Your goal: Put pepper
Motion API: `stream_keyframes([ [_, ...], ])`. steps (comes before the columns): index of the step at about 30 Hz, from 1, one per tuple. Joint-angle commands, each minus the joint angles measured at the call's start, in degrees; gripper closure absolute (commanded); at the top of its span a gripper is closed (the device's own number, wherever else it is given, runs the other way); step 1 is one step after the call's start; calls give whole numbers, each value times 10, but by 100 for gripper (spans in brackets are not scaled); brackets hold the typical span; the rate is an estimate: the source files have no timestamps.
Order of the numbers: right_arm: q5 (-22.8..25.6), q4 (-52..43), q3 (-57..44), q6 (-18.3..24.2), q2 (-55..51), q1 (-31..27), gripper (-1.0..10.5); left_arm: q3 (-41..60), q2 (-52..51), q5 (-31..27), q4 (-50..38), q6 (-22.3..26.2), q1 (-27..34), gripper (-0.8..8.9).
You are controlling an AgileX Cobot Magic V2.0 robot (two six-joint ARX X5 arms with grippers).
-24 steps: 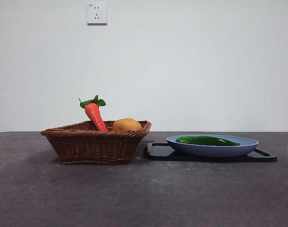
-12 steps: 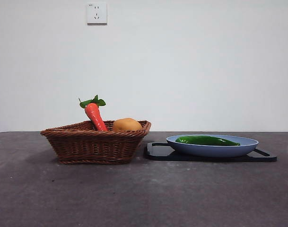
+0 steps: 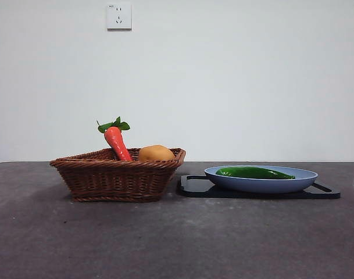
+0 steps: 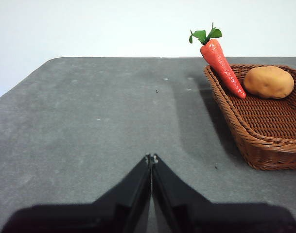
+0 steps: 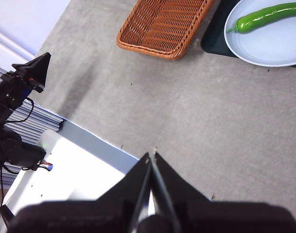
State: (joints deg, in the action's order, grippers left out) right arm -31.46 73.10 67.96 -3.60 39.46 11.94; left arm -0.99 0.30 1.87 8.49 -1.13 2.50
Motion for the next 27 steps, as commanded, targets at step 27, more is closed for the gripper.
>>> stream_keyframes([
  [27,31,-292,-103,98,-125,-73,936,6,-2,-2,-3,-4,2,805],
])
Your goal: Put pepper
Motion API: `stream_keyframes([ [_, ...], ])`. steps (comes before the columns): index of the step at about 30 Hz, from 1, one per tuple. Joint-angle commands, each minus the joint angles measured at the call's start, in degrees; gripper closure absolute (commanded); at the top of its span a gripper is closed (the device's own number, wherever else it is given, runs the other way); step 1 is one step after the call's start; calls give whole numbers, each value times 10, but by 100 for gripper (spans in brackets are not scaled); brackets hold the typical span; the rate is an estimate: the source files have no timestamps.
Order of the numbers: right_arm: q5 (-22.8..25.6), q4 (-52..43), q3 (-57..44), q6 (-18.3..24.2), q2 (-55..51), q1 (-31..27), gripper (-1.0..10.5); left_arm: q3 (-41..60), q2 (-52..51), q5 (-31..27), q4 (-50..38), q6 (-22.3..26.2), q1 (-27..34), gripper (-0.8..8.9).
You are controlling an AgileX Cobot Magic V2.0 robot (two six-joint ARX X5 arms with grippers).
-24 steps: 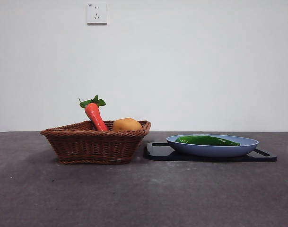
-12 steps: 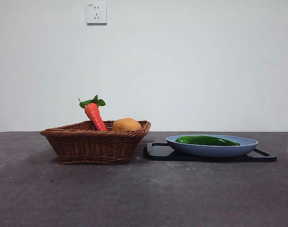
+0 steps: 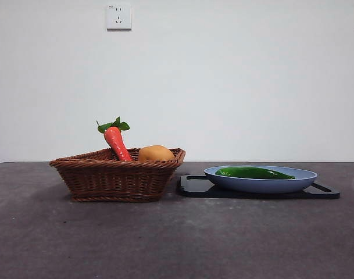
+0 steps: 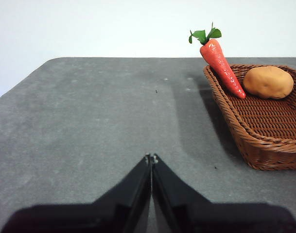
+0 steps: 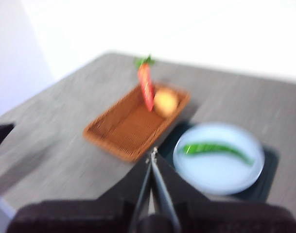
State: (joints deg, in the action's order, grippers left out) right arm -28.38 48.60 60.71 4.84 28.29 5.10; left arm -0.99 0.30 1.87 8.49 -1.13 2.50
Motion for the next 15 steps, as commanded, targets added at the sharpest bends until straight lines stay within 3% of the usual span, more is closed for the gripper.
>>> stream_keyframes([
  [1,2,-75,-54,19,-27,-7,936,6,-2,-2,-3,-4,2,805],
  [8,3,-274,-246,24,-111,-10,936,6,-2,-2,-3,-4,2,805],
  [15,4,-371,-400,21,-181,-10,936,6,-2,-2,-3,-4,2,805],
])
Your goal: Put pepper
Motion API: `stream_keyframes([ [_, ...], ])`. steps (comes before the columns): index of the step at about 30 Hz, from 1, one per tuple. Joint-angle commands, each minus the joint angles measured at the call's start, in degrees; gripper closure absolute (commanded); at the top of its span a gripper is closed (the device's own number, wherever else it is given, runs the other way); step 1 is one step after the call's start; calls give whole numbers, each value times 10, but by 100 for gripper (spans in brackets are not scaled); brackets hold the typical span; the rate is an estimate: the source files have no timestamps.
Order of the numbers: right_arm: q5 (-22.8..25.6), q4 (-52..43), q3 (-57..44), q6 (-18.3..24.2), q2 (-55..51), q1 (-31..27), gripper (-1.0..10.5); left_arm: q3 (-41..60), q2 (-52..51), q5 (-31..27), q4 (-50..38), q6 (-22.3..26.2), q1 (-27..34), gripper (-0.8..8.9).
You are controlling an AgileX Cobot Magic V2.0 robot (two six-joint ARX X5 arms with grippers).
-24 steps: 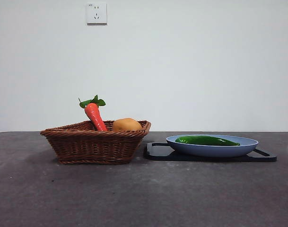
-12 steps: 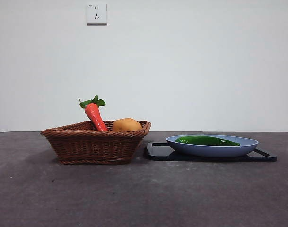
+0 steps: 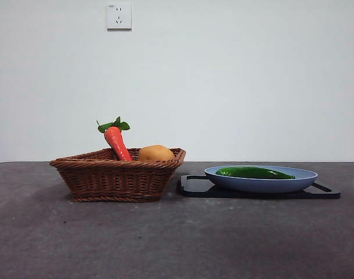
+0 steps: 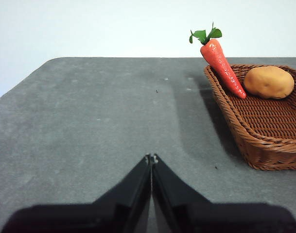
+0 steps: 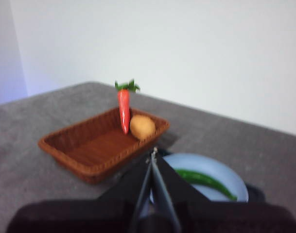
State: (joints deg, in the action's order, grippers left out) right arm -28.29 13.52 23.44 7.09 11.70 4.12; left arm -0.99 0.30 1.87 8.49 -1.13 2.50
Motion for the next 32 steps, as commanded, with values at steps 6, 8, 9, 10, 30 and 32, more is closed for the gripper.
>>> stream_keyframes([
  [6,42,-29,-113,-9,-76,0,936,6,-2,-2,-3,-4,2,805],
  [8,49,-29,-135,-13,-96,0,936,6,-2,-2,-3,-4,2,805],
  [9,49,-29,-145,-13,-105,0,936,6,-2,-2,-3,-4,2,805],
  [10,49,-29,-156,-13,-117,0,936,6,-2,-2,-3,-4,2,805],
  [30,46,-40,-226,-28,-117,0,936,6,-2,-2,-8,-4,2,805],
  [32,46,-42,-226,-28,-117,0,936,6,-2,-2,-8,-4,2,805],
])
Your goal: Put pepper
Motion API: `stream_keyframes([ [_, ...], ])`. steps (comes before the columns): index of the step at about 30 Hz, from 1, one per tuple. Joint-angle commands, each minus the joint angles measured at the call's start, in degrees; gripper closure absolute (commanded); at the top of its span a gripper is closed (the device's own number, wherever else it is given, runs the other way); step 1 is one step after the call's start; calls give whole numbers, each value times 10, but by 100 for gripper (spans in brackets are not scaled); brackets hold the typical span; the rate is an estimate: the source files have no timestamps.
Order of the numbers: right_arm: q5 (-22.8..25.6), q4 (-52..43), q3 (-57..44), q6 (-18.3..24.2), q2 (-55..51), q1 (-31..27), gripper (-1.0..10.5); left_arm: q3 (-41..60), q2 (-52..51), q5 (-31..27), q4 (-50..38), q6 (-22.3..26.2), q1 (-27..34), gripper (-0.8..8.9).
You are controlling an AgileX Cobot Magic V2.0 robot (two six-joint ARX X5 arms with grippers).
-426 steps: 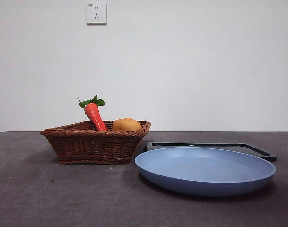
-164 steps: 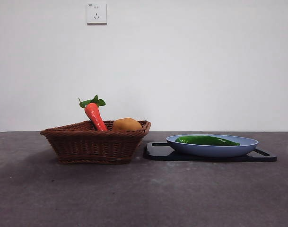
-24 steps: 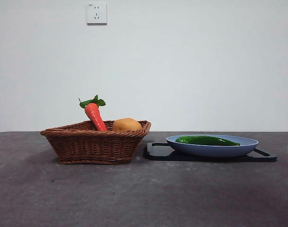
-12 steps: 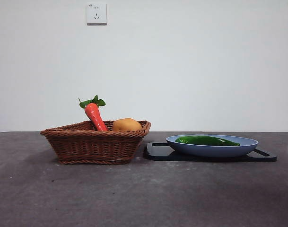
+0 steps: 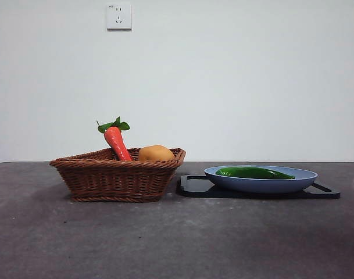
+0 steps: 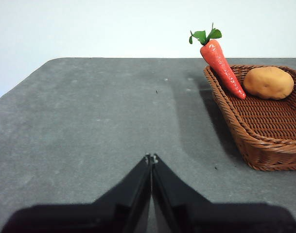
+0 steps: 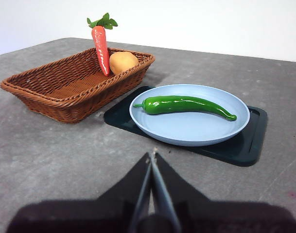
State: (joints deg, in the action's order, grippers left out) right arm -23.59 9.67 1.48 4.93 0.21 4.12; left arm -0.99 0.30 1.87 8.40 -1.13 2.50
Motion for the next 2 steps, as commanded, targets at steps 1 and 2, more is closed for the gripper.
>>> stream_keyframes([
  [1,0,-3,-6,-6,-2,0,936,6,-2,-2,-7,-4,2,805],
  [2,0,-3,-6,-6,-2,0,936,6,-2,-2,-7,-4,2,805],
])
